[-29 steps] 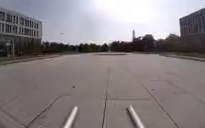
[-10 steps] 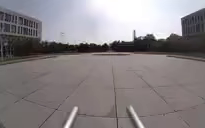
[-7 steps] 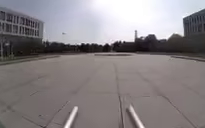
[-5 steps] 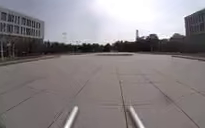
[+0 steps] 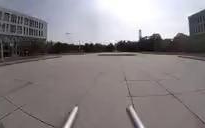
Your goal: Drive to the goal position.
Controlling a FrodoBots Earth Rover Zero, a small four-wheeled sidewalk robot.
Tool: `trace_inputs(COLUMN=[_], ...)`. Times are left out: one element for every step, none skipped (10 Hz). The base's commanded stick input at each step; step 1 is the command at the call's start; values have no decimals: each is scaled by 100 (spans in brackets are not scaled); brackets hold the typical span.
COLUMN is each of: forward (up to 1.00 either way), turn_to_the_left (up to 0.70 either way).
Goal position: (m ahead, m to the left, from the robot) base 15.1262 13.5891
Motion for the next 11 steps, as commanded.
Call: trace_inputs(forward=[100, 100, 100, 100, 100, 100, 100, 100, 100, 100, 100], turn_to_the_left=[2, 2, 2, 2, 2, 2, 2, 2, 2, 2, 2])
